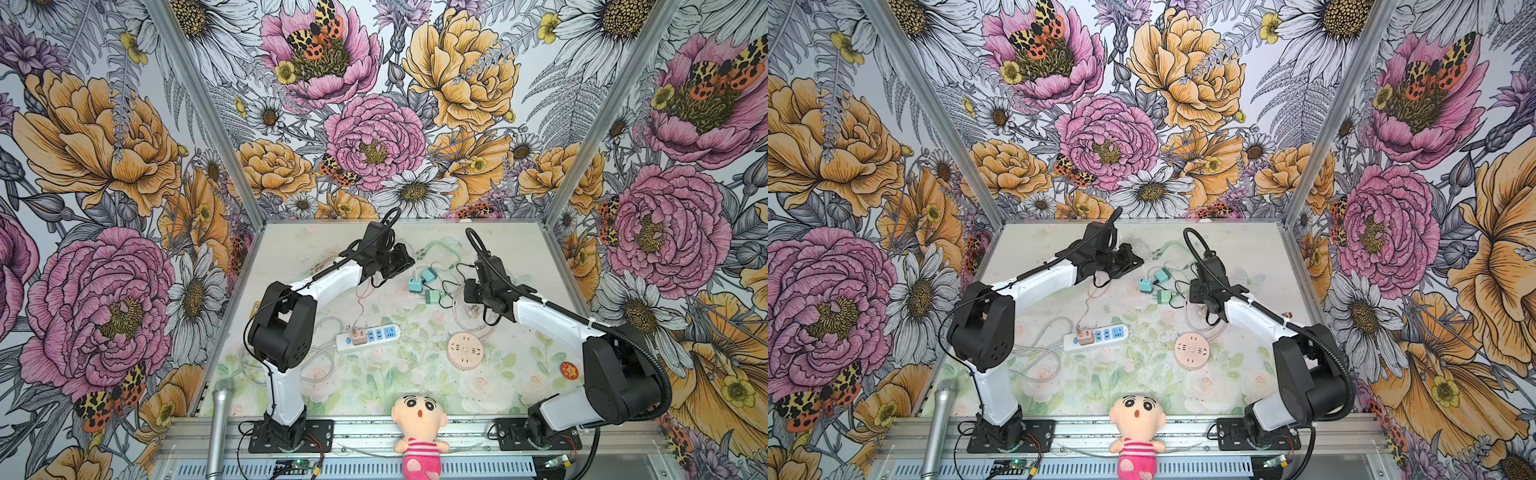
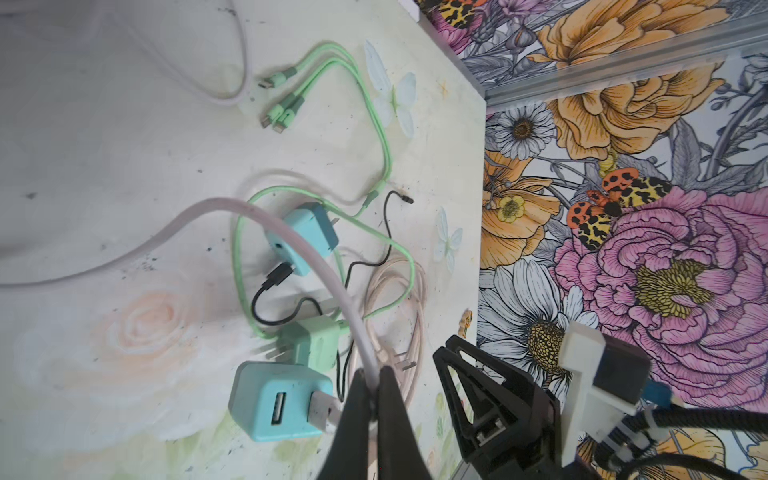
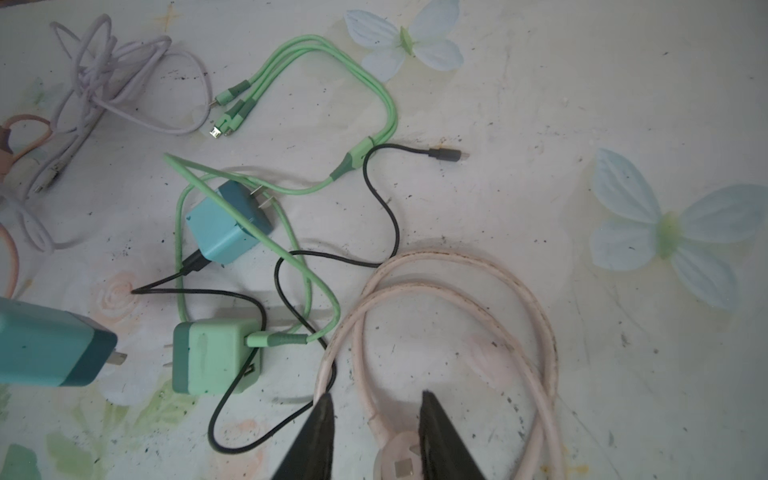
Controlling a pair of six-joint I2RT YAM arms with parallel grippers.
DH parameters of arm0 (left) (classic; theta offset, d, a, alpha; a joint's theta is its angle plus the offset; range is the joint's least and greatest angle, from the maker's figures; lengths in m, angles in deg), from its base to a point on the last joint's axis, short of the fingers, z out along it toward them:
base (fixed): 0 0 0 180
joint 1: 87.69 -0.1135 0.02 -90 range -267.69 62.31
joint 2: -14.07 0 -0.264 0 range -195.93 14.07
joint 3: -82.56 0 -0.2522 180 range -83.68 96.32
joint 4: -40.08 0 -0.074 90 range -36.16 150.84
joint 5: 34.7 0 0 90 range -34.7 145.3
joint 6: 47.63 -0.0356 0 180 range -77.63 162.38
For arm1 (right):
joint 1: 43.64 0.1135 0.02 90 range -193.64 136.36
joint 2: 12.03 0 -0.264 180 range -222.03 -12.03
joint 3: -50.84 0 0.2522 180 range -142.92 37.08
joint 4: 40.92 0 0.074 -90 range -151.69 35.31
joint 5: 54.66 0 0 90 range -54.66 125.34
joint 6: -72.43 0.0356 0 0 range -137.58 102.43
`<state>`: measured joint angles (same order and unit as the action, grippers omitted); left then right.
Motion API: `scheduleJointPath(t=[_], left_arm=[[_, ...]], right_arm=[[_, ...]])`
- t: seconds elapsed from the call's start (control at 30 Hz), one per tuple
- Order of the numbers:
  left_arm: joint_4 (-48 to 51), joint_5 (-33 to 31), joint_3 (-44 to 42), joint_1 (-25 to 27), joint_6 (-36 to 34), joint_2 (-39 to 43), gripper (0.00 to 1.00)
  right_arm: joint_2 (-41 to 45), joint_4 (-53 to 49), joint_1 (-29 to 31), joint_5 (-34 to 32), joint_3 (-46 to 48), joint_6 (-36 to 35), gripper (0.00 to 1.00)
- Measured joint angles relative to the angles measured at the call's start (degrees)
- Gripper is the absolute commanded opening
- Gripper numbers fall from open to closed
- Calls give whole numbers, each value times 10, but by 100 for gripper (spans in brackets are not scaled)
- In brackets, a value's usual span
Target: Insert the plug
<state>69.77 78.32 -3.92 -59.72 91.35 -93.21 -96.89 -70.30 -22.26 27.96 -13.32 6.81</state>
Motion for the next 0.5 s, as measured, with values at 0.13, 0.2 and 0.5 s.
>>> scheduleJointPath(t=[0.13,0.2,0.5], left_arm=[[19,4,-25,-13,-14,5,3],[31,8,-30,-17,-21,5,4],[54,5,-19,-25,-45,-24,9]], right_arm=[[0,0,16,2,0,0,36],[-1,0,21,2,0,0,36],[-26,0,43,13,-3,18,36]])
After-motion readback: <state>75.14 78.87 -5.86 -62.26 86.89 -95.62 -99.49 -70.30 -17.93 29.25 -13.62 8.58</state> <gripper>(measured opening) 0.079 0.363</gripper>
